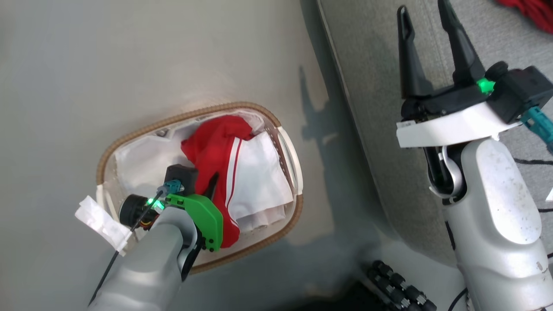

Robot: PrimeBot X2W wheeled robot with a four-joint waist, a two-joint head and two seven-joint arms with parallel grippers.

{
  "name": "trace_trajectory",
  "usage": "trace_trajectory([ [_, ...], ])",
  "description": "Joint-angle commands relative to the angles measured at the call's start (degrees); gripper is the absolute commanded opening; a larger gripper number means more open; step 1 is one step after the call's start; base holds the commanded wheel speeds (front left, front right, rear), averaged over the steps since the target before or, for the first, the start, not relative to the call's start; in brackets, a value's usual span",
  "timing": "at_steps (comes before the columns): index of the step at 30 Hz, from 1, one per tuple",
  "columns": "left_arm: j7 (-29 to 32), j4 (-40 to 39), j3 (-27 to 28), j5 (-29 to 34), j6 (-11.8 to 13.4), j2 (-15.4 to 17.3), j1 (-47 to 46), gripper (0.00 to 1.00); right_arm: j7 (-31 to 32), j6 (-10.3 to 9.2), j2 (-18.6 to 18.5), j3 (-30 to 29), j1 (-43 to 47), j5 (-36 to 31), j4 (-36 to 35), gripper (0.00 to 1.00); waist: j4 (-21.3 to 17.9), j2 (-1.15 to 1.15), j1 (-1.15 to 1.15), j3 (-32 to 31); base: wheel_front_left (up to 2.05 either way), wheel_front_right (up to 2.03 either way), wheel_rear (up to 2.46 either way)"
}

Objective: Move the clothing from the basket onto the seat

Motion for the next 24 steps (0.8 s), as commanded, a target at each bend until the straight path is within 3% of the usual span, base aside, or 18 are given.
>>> trace_trajectory([
  [1,-0.43,-0.32,0.29,-0.61,0.00,0.04,1.12,0.00,-0.27,-0.06,-0.22,-0.24,1.48,-0.44,0.76,1.00,2.96,0.00,0.00,-6.11,0.00,0.00,0.00],
  [14,-0.46,-12.56,11.25,5.64,1.27,-0.35,11.62,0.00,-0.27,-0.06,-0.22,-0.99,8.48,-2.74,6.20,1.00,8.87,0.00,0.00,-20.73,0.00,0.00,0.00],
  [24,-0.47,-24.04,21.37,12.40,1.74,-0.69,18.77,0.00,-0.27,-0.06,-0.22,-1.87,14.17,-3.04,8.66,1.00,11.31,0.00,0.00,-29.24,0.00,0.00,0.00],
])
